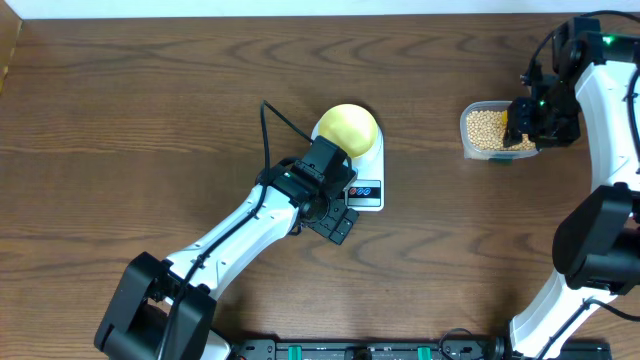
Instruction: Scoop item into bowl and weigh 50g on scale
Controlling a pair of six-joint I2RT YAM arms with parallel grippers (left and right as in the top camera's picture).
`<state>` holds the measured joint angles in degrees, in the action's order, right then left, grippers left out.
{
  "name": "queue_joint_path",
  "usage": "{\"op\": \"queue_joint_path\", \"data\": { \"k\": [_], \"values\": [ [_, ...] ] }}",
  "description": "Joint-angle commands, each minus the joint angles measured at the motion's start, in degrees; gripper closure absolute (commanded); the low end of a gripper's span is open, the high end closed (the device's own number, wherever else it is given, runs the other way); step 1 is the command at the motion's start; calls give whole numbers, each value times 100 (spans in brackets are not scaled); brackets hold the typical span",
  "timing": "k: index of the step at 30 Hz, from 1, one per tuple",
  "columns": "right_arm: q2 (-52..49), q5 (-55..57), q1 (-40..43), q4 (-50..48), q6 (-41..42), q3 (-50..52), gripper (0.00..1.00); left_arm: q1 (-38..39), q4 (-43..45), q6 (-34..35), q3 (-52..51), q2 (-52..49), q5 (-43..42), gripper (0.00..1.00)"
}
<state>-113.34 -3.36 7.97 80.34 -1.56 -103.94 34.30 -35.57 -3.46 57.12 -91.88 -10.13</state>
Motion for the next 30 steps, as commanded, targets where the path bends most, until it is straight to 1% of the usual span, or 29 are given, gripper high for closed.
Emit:
{"op": "queue_joint_path", "data": {
  "k": [1,2,4,5,12,14,26,28,30],
  "values": [
    [146,20,-31,-133,177,153,57,2,-13,-101,114,-17,61,2],
    [146,24,-33,-175,175,175,65,2,-13,-101,114,-17,61,2],
    [146,44,-35,-275,175,186,77,2,-13,-101,114,-17,61,2],
    [146,44,-35,-337,175,186,80,2,-13,-101,114,-17,61,2],
    [146,44,-35,-826,173,186,93,2,-11,-101,114,-17,59,2],
    [146,44,-42,-973,173,186,98,2,-13,-101,114,-17,59,2],
    [146,125,-46,-1746,63,186,98,2,-13,-101,114,-17,61,2],
    [146,203,-46,-1797,61,186,97,2,-13,-101,114,-17,61,2],
    [146,195,-46,-1797,63,186,92,2,-13,-101,114,-17,61,2]
  ]
}}
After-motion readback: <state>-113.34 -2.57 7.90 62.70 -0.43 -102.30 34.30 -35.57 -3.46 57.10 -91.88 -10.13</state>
